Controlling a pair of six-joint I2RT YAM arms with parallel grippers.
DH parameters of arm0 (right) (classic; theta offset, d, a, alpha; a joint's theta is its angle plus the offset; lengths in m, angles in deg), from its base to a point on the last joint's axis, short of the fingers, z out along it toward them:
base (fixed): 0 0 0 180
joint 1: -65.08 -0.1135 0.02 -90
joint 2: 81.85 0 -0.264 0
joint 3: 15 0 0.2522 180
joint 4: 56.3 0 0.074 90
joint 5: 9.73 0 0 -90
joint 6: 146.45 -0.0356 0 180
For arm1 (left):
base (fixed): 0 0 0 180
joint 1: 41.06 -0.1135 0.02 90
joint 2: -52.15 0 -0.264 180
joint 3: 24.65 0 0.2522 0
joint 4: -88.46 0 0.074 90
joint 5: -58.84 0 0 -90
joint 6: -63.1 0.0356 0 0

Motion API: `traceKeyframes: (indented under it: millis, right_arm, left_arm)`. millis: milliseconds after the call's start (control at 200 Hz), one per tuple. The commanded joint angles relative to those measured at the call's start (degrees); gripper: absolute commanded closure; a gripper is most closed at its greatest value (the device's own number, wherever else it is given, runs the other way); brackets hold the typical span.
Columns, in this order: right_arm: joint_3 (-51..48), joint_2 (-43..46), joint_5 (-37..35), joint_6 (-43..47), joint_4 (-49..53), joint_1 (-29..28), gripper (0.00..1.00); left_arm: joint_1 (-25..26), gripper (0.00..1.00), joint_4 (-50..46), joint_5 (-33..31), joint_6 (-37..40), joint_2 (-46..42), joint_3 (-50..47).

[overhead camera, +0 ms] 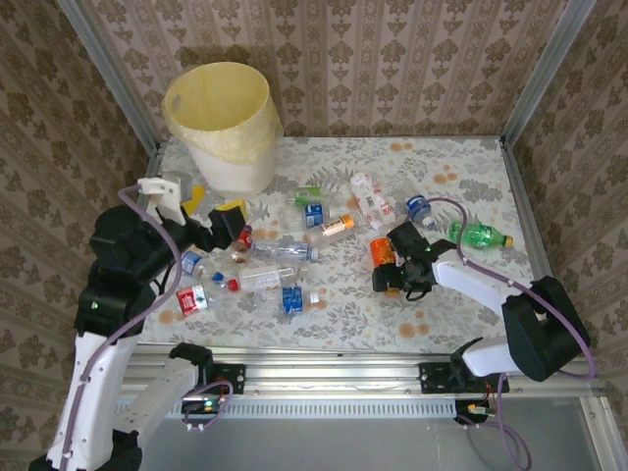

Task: Throw the plastic bottles in the bin

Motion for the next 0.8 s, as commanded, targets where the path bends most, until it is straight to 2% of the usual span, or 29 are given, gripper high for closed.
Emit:
traceKeyframes:
  millis: [0, 110, 230, 390, 510, 690, 795]
  right_arm:
    - [-0.3, -2.7, -2.2, -0.7, -2.5, -0.7, 0.16]
    - [-0.1, -5.0, -2.4, -0.8, -3.7, -0.8, 0.21]
    - [1.2, -7.6, -2.3, -0.6, -3.5, -0.9, 0.31]
    - [2.1, -9.1, -2.0, -0.6, -4.1, -1.0, 0.41]
    - [2.2, -9.8, -1.4, -0.6, -4.5, -1.0, 0.54]
    - [1.7, -7.9, -0.7, -0.2, -4.9, -1.0, 0.67]
    - [1.7, -5.3, -1.0, 0.3, -4.7, -1.0, 0.69]
  left_arm:
    - [0.4, 0.00, -3.3, -1.4, -1.1, -1.7, 0.8]
    - [0.4, 0.00, -4.6, -2.4, -1.3, -2.2, 0.8]
    - [0.4, 0.00, -5.2, -3.4, -1.3, -2.2, 0.4]
    - [0.3, 0.00, -2.9, -1.2, -3.3, -1.7, -1.3]
    - [0.4, 0.00, -1.5, -0.5, -4.4, -0.6, -2.4]
    - [0.3, 0.00, 2.1, -0.1, -5.9, -0.2, -5.2]
    - [0.4, 0.00, 3.4, -1.3, -6.2, 0.1, -6.4]
